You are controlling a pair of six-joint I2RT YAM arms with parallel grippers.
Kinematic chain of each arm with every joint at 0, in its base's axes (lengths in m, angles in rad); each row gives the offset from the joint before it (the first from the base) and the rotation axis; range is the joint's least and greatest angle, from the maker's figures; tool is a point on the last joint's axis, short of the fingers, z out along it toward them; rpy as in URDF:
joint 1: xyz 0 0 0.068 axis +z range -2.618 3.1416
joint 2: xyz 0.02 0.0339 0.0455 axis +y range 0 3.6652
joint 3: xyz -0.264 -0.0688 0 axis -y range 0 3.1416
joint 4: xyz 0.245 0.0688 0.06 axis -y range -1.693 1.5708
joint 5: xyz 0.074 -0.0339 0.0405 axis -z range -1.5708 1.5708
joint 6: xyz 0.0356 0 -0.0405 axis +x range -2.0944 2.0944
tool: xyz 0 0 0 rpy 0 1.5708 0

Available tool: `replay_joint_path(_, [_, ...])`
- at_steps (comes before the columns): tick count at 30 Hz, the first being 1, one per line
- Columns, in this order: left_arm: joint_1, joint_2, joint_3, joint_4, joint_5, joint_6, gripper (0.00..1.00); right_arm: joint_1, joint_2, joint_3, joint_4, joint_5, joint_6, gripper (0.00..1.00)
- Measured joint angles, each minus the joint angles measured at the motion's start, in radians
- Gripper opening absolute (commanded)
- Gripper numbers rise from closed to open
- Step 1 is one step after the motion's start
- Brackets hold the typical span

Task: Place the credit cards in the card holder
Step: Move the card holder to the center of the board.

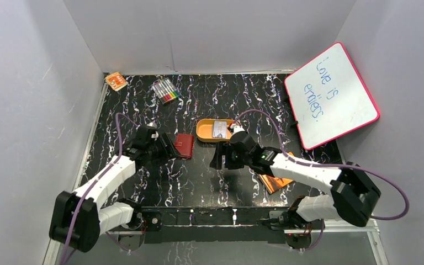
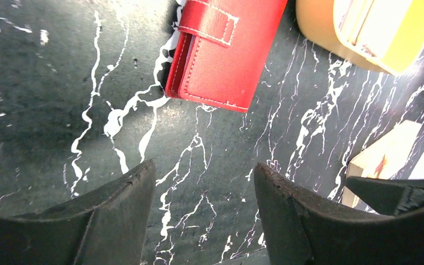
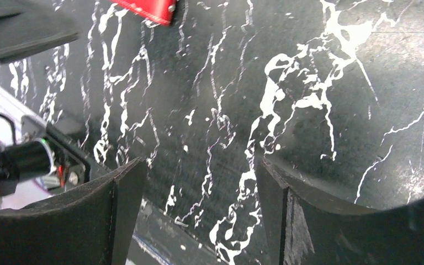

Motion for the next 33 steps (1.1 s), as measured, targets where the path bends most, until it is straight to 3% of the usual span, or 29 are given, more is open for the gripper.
replay_joint_path(13, [0.0,-0.314,0.02,-0.2,-0.148,-0.047,0.64,0.029,0.262,0.133,0.144,0.126,0.18,0.75])
replay_joint_path(33, [-0.003,-0.483,-0.002,-0.257,-0.157,-0.081,0.64,0.066,0.593,0.371,0.211,0.189,0.301,0.68])
